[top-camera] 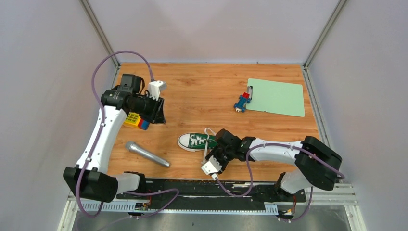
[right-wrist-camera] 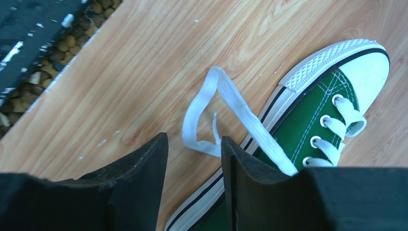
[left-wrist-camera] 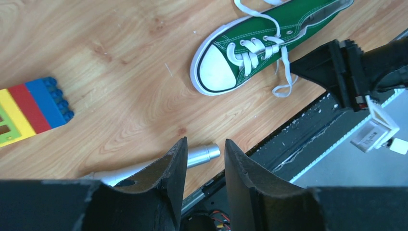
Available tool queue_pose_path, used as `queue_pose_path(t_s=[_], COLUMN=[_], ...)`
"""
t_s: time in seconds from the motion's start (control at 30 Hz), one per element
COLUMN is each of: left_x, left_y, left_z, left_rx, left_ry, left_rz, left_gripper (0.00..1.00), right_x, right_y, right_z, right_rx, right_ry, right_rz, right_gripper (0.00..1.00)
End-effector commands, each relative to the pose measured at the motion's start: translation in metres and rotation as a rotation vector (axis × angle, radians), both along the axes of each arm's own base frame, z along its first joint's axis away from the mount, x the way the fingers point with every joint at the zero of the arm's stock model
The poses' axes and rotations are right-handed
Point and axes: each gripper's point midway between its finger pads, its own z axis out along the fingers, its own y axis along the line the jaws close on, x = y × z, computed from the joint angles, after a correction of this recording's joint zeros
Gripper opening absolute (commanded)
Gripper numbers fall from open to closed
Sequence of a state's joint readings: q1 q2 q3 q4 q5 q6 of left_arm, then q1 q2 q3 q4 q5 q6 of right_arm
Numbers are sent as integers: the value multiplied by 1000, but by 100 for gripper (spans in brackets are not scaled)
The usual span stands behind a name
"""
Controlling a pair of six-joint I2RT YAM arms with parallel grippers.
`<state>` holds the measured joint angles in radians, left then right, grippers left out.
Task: Tie the shoes
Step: Move the shoe to the center of the board.
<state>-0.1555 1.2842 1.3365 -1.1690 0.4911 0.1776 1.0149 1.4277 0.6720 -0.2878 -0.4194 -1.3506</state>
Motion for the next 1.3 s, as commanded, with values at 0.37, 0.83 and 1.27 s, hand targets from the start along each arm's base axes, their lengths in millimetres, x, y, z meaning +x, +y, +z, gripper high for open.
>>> queue_pose_path(t_s=[0.37, 0.83, 1.27], left_x=[-15, -32, -82], left_y=[7, -18, -21], left_z=[20, 73, 40], left_rx=[-55, -153, 115], left_ry=[-144, -642, -1142], left_rz=[12, -281, -804], left_gripper=[43, 51, 57], right_x=[31, 2, 33], right_y=[89, 86, 69], right_z=[62, 133, 109], right_rx=[44, -390, -535], right_ry=[111, 1360, 1830], right_rz=[-153, -778, -979], right_gripper=[0, 0, 0])
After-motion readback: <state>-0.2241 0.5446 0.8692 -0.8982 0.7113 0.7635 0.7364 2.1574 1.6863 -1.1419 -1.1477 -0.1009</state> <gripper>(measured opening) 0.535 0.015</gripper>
